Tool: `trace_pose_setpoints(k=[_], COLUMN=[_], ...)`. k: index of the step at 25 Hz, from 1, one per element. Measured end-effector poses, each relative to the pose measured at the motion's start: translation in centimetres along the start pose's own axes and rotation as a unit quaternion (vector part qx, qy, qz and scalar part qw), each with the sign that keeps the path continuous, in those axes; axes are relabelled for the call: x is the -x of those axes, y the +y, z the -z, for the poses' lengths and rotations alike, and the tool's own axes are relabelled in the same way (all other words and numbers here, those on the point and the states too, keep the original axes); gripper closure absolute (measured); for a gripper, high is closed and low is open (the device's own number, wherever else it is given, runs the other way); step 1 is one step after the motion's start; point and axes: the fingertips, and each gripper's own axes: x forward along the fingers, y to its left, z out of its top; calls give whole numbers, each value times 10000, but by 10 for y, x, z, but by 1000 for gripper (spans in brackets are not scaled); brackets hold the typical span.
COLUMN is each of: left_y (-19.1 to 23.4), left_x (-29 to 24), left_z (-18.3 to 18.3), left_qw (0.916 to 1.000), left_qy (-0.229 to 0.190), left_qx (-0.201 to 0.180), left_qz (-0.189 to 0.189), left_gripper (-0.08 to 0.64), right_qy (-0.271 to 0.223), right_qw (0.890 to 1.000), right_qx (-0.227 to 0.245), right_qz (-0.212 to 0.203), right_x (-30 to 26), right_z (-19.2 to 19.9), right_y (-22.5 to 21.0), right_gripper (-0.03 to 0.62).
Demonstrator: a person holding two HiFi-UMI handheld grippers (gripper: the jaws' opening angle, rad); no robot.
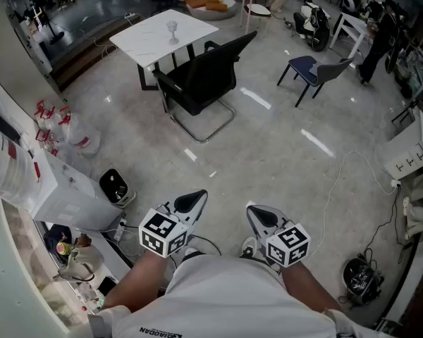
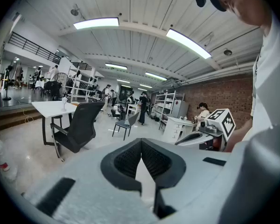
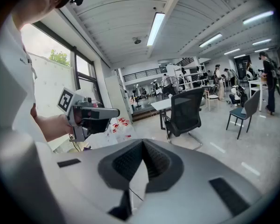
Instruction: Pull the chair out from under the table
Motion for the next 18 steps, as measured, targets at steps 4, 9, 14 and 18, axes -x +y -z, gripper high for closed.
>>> trace_pose_setpoints(k=[4, 9, 14, 18], left_y=[-3, -4, 8, 19], left_x=[6, 14, 30, 45], left_z=[-1, -3, 5, 16], left_qw=[10000, 9999, 9998, 9999], left_qy=[-21, -55, 15, 34], left_qx=[-23, -107, -154, -70], left_qz=[51, 124, 127, 151], left_gripper=[551, 551, 551, 551], right_qy=[8, 22, -30, 18], right_qw=[10000, 10000, 9998, 9999], right_qx=[43, 73, -76, -70], right_qz=[-10, -5, -186, -123], right_x=[-1, -5, -19, -31], right_z=[-2, -2, 1, 6], right_y=[7, 16, 41, 57], right_gripper=[589, 589, 588, 586])
